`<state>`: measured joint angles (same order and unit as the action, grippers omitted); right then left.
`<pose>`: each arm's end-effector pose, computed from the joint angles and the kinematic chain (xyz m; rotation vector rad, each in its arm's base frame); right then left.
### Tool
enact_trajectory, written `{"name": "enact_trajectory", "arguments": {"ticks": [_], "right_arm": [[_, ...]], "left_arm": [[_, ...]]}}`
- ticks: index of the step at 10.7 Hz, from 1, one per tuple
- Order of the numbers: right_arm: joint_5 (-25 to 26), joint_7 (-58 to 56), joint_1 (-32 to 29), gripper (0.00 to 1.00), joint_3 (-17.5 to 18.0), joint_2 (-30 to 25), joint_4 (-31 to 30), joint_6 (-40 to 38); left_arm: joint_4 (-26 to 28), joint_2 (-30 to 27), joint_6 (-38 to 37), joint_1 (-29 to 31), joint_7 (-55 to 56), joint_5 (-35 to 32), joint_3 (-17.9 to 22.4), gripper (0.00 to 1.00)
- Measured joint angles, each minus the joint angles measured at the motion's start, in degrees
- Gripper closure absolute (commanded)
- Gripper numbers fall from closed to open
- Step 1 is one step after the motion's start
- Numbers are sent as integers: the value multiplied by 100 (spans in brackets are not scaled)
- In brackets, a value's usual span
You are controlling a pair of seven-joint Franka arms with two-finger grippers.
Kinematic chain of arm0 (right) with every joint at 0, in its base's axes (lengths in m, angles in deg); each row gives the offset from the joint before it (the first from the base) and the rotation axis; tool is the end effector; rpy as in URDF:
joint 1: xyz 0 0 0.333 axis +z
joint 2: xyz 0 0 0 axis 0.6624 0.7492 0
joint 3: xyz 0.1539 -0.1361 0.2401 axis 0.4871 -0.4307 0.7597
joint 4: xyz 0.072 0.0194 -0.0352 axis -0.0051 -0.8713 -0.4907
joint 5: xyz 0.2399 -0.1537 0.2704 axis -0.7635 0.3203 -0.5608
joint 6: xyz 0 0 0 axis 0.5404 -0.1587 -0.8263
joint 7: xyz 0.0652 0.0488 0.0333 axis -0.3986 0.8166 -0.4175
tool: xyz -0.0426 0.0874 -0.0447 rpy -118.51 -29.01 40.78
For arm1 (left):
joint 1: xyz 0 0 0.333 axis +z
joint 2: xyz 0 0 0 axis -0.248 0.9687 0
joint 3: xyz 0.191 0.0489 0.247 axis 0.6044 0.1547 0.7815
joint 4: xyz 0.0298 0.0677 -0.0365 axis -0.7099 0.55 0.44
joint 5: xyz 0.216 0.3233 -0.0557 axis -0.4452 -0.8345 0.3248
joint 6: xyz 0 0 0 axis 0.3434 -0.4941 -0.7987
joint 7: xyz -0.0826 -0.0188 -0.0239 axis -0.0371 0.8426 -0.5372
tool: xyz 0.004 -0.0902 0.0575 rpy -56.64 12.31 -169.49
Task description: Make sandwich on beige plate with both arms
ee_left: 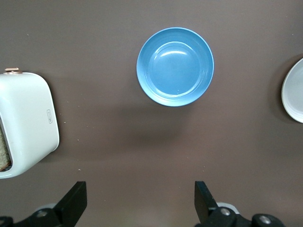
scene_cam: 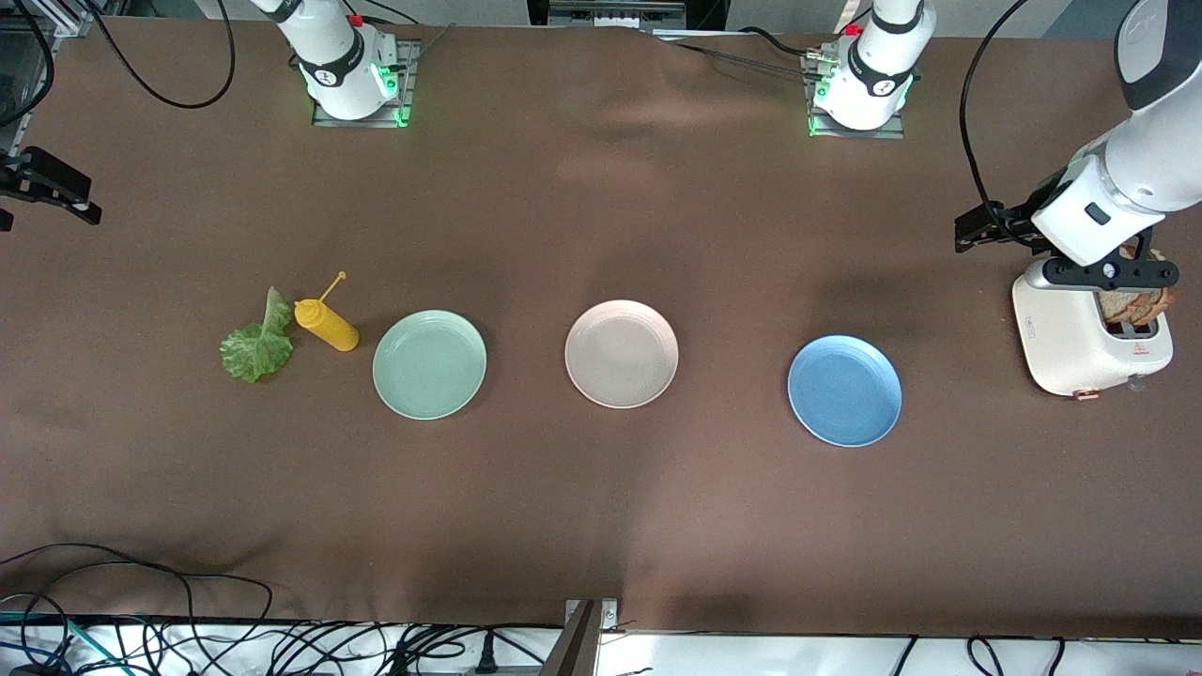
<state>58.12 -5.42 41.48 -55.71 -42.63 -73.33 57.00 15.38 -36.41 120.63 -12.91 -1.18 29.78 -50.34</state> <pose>0.5452 -0.0670 0.6176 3.1197 0.1750 0.0501 0.5552 -0.0382 0.5456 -3.1234 0.0309 0.2508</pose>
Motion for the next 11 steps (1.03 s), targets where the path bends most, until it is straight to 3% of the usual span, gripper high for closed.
{"name": "enact_trajectory", "arguments": {"ticks": [11], "right_arm": [[0,0,1,0,8,1,0,-3]], "left_arm": [[127,1,138,127,0,0,5,0]]}}
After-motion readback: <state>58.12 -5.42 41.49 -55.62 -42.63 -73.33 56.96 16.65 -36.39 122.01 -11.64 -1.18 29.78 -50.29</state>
